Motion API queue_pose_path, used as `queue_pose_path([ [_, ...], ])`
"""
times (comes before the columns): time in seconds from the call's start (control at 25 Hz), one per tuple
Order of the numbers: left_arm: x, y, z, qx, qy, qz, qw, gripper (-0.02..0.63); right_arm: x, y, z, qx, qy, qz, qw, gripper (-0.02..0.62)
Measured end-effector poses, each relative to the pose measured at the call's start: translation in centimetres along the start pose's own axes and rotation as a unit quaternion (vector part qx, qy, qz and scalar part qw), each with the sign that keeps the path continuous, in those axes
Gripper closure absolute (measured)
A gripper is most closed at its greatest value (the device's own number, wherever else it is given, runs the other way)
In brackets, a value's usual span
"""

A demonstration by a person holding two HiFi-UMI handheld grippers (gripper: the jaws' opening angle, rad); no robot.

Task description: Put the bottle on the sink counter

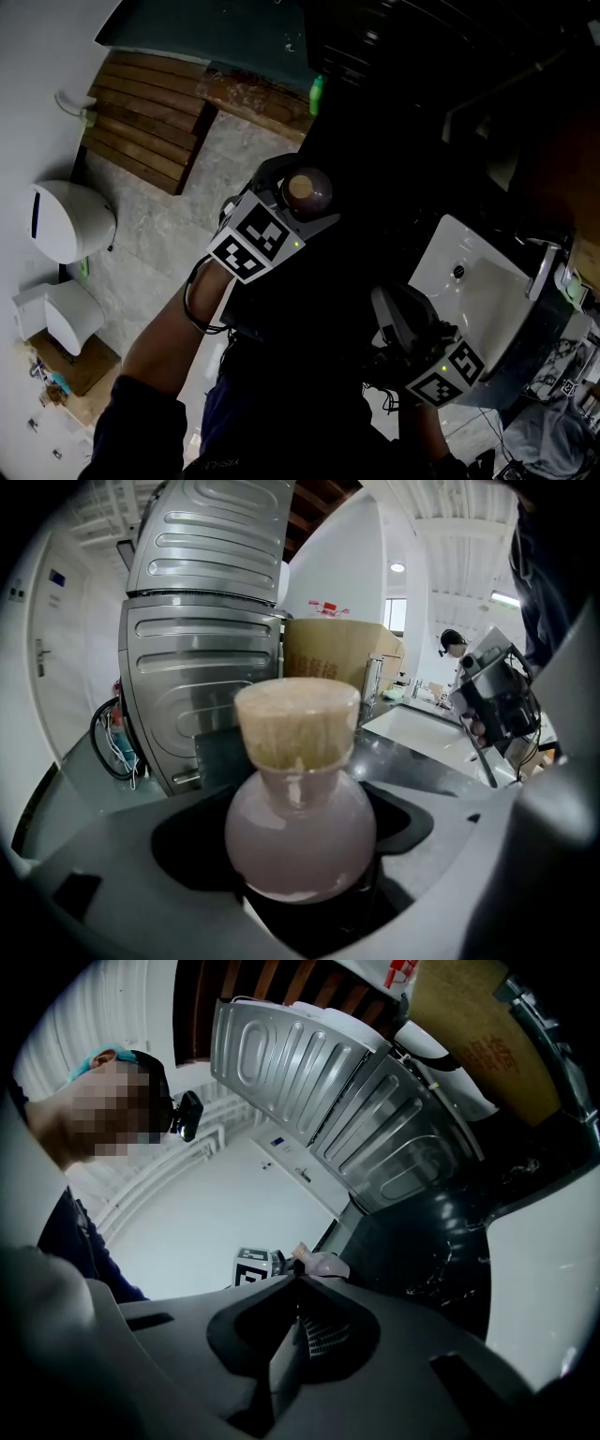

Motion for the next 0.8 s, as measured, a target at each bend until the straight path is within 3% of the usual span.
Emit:
queue_pose_path([
  [0.8,0.22,-0.2,-0.33,0.0,0.013,-0.001,0.9999,0.204,0.17,0.28,-0.3,-0.002,0.004,-0.002,1.0,0.569],
])
Point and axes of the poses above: the fingertips, and each gripper's own axes: z backward along the fingers, x to its right, y out of its top, the point moved 8 cm from there along z, backward along the fingers, and after that the axes turned 8 degrees about -y, right-handed, at the moved point
